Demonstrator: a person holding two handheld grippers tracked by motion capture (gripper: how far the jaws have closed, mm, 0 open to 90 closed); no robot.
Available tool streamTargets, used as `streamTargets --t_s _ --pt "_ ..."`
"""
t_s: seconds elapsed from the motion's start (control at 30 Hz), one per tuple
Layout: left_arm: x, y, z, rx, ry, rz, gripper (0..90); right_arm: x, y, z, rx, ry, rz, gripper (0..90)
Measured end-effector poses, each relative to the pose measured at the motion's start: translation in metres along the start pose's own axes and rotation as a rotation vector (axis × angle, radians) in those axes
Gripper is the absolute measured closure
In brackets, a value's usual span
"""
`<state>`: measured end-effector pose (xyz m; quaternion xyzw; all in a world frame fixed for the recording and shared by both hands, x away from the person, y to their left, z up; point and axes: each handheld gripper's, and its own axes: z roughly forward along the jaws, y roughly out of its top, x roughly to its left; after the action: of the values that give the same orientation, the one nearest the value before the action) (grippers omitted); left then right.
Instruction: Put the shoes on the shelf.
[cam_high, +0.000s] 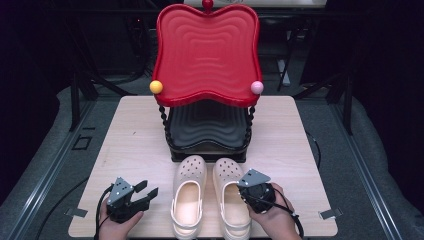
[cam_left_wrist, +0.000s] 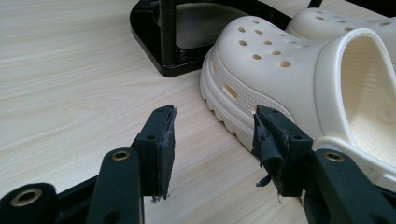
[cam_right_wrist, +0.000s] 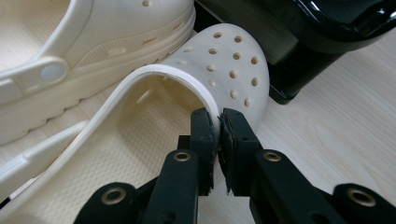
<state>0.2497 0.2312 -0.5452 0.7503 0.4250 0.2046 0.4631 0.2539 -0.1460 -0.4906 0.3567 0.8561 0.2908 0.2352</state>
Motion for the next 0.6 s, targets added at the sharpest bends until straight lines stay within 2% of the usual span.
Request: streamTargets --t_s 0.33,0.5,0.6 --pt "-0.006 0.001 0.002 0.006 -0.011 0.011 49.1 0.01 0.011 0.014 -0.01 0.014 0.037 83.2" --pt "-0.009 0.001 0.003 -0.005 -0.024 0.013 49.2 0.014 0.013 0.016 -0.015 0.026 0.072 82.5" --pt "-0.01 0.001 0.003 -0.007 -0.03 0.02 49.2 0.016 0.011 0.016 -0.022 0.018 0.074 81.6"
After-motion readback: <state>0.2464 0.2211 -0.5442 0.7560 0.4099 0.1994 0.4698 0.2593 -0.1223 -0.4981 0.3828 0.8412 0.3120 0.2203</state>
